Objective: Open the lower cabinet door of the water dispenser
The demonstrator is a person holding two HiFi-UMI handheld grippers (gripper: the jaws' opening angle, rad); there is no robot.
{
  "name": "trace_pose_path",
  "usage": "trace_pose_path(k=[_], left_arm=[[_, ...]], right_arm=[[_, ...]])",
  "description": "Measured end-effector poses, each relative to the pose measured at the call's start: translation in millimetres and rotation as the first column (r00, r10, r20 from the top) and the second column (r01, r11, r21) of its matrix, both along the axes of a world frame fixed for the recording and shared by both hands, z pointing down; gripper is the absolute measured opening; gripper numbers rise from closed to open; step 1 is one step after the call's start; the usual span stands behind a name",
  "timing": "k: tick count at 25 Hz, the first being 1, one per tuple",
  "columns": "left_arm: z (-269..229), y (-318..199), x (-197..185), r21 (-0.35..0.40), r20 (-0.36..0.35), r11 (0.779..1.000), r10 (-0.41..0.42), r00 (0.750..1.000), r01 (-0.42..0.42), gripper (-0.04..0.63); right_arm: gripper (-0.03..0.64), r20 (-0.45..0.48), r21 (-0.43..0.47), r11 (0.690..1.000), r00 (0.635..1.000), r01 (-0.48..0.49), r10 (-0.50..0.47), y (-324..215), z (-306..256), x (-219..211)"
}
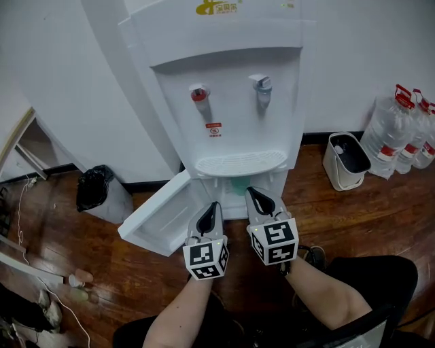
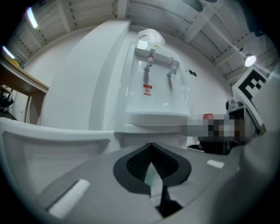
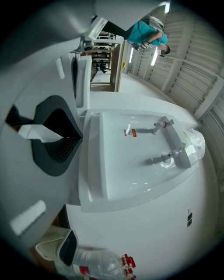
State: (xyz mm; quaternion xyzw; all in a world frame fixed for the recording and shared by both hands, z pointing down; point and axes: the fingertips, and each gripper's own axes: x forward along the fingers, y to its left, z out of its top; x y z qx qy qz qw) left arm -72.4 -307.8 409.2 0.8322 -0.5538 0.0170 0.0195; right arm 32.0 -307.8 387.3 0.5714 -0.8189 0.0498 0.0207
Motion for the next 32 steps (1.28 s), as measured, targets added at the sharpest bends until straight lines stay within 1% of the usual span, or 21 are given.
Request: trace_pose_path(k=[3,6,8,11,15,19,25,29,30,32], left_arm=[[14.0,-5.6,3.3,-0.020,0.014,1.000,0.022,1.000,-0.021,0.115],[30.4,-9.4,6.1,-0.043,0.019,0.998,0.042,0.999,-0.041,0.114],[42.6,-11.7,6.7,-0.055,0.034,0.997,0.052,0.998,-0.051,0.114],[57.1,-18.3,4.3,-0.063,0.059,0.997,0.048,0.997,-0.045,0.115],[73.0,-24.2,-0.3,-0.074,0.084,0.996,0.054,0.995,-0.048,0.115],[86.1,-26.9,-0.4,-0.117,0.058,0.991,0.075,0.995,-0.068,0.115],[113.0,-24.4,7.4,-0.150,0.043,0.983,0.111,0.993,-0.103,0.118],[130.3,-25.2,13.1,-0.167,0.060,0.978,0.135,0.989,-0.123,0.157],[133.6,-27.1,12.4,-0.174,0.059,0.977,0.135,0.989,-0.123,0.161],[139.6,-31.9,8.8,-0.188,0.048,0.975,0.127,0.991,-0.116,0.192]], right_arm=[[0.006,-0.029,-0.010,1.000,0.999,-0.013,0.013,-4.9,23.8,-2.7],[0.026,-0.019,-0.040,0.999,0.999,-0.031,0.031,-10.2,48.9,-3.3],[0.044,-0.009,-0.058,0.997,0.999,-0.047,0.047,-12.1,63.4,-3.3],[0.055,-0.018,-0.082,0.994,0.998,-0.069,0.068,-15.4,82.2,-4.9],[0.061,-0.044,-0.110,0.991,0.997,-0.075,0.071,-19.4,102.5,-8.2],[0.072,-0.043,-0.136,0.985,0.994,-0.106,0.101,-19.7,119.7,-2.3],[0.100,-0.070,-0.135,0.985,0.992,-0.112,0.103,-21.4,140.8,-5.4],[0.115,-0.059,-0.153,0.981,0.992,-0.120,0.112,-24.1,156.0,-6.4],[0.115,-0.061,-0.153,0.981,0.992,-0.121,0.113,-25.3,159.4,-7.1],[0.123,-0.073,-0.148,0.982,0.992,-0.113,0.104,-29.7,165.6,-8.6]])
